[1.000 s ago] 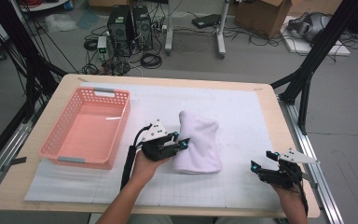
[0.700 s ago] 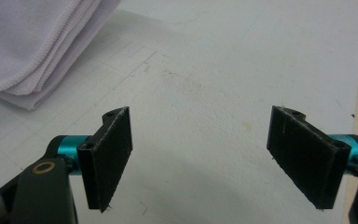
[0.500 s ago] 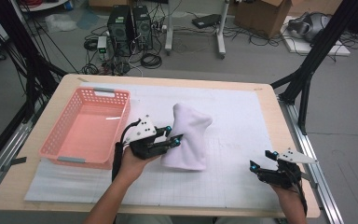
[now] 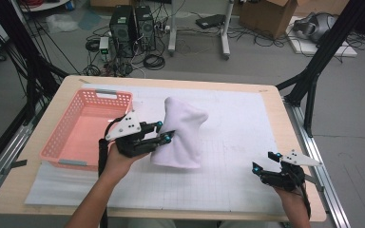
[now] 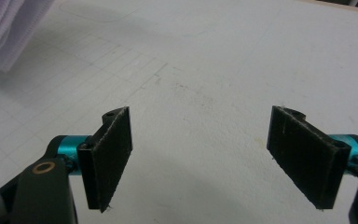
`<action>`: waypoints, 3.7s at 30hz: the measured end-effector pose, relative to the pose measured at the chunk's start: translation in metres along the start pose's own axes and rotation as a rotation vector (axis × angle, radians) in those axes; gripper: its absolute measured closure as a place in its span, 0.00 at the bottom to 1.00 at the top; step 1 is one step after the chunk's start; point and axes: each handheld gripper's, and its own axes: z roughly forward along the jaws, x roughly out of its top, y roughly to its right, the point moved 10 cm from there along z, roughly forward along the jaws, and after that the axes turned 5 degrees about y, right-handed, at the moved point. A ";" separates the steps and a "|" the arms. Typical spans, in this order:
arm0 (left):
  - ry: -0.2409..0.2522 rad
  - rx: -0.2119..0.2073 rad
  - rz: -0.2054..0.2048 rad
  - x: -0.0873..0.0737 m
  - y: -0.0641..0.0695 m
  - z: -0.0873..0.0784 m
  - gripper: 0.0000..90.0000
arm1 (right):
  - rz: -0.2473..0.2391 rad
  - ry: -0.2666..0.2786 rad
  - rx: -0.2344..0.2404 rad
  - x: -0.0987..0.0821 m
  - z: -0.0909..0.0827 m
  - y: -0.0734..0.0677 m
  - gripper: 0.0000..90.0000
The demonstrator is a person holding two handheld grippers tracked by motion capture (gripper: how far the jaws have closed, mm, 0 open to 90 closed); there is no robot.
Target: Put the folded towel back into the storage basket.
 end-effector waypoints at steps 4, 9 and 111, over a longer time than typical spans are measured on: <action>0.008 0.010 0.004 0.006 -0.007 -0.011 0.79 | 0.002 0.004 0.000 0.001 0.001 -0.001 0.24; 0.018 0.020 0.010 0.014 -0.017 -0.025 0.79 | 0.001 0.003 -0.003 0.001 0.001 -0.001 0.24; -0.586 0.666 -0.308 -0.118 -0.192 -0.168 0.45 | -0.021 -0.019 -0.008 0.003 0.007 -0.012 0.24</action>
